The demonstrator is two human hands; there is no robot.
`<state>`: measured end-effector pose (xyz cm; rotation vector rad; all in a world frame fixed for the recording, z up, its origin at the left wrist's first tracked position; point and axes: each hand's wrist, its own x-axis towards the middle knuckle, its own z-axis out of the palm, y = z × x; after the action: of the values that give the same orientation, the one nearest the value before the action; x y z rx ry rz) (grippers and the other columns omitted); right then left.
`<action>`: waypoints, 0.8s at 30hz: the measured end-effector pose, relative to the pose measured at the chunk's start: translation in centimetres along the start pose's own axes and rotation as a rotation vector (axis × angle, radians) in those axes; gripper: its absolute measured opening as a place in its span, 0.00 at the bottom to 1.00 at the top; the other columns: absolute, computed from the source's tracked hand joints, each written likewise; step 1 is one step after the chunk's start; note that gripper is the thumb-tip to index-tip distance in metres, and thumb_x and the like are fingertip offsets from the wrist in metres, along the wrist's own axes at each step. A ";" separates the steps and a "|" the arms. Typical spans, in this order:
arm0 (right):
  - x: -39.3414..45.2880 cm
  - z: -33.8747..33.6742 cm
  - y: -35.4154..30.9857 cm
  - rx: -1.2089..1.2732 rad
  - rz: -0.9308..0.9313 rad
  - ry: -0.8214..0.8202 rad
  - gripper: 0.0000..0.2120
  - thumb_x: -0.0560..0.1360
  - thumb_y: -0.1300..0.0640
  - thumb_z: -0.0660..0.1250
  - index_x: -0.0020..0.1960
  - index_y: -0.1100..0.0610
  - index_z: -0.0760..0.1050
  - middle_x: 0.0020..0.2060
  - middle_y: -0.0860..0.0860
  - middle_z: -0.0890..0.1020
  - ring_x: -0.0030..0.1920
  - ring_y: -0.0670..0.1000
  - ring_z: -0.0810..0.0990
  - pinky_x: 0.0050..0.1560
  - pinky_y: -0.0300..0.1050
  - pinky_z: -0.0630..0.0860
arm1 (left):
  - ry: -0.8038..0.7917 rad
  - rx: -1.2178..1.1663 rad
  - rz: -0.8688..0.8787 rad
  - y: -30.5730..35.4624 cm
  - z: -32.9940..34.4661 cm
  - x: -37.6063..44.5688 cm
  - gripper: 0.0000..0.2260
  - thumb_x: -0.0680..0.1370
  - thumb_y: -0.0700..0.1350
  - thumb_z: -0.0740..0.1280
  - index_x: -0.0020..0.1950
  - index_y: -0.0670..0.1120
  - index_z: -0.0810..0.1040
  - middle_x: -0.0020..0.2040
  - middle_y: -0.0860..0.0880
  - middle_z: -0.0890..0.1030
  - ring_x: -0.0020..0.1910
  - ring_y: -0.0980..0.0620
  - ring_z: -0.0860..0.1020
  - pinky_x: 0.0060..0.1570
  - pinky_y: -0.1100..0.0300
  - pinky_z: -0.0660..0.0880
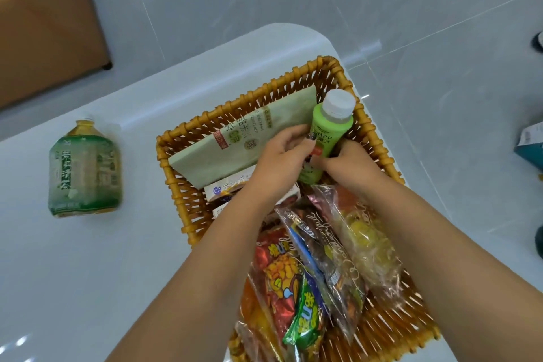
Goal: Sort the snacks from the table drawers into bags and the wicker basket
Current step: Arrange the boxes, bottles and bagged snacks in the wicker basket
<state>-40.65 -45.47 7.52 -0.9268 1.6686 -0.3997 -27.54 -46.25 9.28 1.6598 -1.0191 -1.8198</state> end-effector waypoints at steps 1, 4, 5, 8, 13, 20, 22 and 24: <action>0.1 0.1 -0.1 0.013 -0.004 0.002 0.10 0.74 0.60 0.70 0.54 0.55 0.75 0.39 0.46 0.78 0.37 0.43 0.76 0.30 0.30 0.70 | 0.005 -0.017 -0.012 -0.5 -0.1 -0.2 0.16 0.81 0.42 0.64 0.69 0.47 0.73 0.59 0.52 0.80 0.59 0.58 0.78 0.61 0.60 0.74; 0.2 0.5 -0.2 0.013 -0.051 0.067 0.15 0.73 0.59 0.72 0.57 0.54 0.73 0.42 0.45 0.77 0.38 0.39 0.74 0.29 0.26 0.68 | 0.019 -0.088 -0.017 -1.1 -0.5 -1.1 0.17 0.81 0.44 0.64 0.70 0.48 0.73 0.66 0.50 0.77 0.64 0.55 0.75 0.65 0.58 0.71; 0.2 0.7 -0.3 0.021 -0.047 0.085 0.16 0.73 0.59 0.72 0.58 0.54 0.73 0.43 0.45 0.78 0.38 0.40 0.74 0.29 0.27 0.68 | 0.023 -0.104 -0.010 -1.1 -0.5 -1.5 0.17 0.81 0.42 0.64 0.70 0.48 0.72 0.67 0.50 0.76 0.65 0.55 0.75 0.65 0.59 0.72; 0.2 0.9 -0.8 0.049 0.043 0.097 0.17 0.70 0.62 0.72 0.58 0.59 0.75 0.43 0.50 0.80 0.39 0.46 0.77 0.32 0.36 0.69 | 0.018 -0.125 0.038 -1.2 -0.8 -2.9 0.20 0.79 0.35 0.64 0.71 0.46 0.70 0.70 0.50 0.74 0.68 0.56 0.73 0.67 0.59 0.71; -1.1 0.1 -3.4 -0.179 0.211 0.170 0.14 0.69 0.58 0.74 0.52 0.61 0.76 0.44 0.55 0.80 0.42 0.54 0.78 0.41 0.47 0.77 | 0.117 -0.178 0.068 -1.9 -3.1 -5.2 0.21 0.78 0.34 0.65 0.67 0.52 0.72 0.69 0.53 0.75 0.67 0.61 0.73 0.68 0.54 0.71; -5.9 1.4 -9.4 -0.945 0.096 0.379 0.21 0.72 0.41 0.63 0.45 0.61 0.75 0.38 0.58 0.77 0.36 0.58 0.75 0.31 0.43 0.65 | 0.377 -0.233 0.163 -1.8 -8.1 -7.5 0.22 0.76 0.29 0.64 0.60 0.54 0.74 0.61 0.55 0.81 0.61 0.63 0.77 0.66 0.55 0.73; -6.1 3.8 -11.9 -0.858 -0.035 0.416 0.20 0.75 0.44 0.63 0.57 0.59 0.75 0.49 0.60 0.79 0.48 0.62 0.77 0.40 0.47 0.70 | 0.461 -0.245 0.181 -2.3 -9.8 -7.8 0.21 0.76 0.29 0.63 0.59 0.54 0.74 0.57 0.54 0.82 0.58 0.63 0.79 0.64 0.52 0.75; -5.8 7.2 -13.7 -0.774 -0.203 0.386 0.20 0.76 0.48 0.63 0.64 0.57 0.71 0.56 0.58 0.79 0.56 0.61 0.76 0.48 0.51 0.73 | 0.527 -0.259 0.198 -2.7 -11.5 -8.1 0.21 0.77 0.29 0.64 0.58 0.55 0.74 0.55 0.54 0.84 0.57 0.62 0.80 0.61 0.49 0.77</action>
<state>-28.61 -48.32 18.46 -1.6766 2.1381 -0.0464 -14.64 -40.77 12.36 1.6770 -0.6567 -1.2274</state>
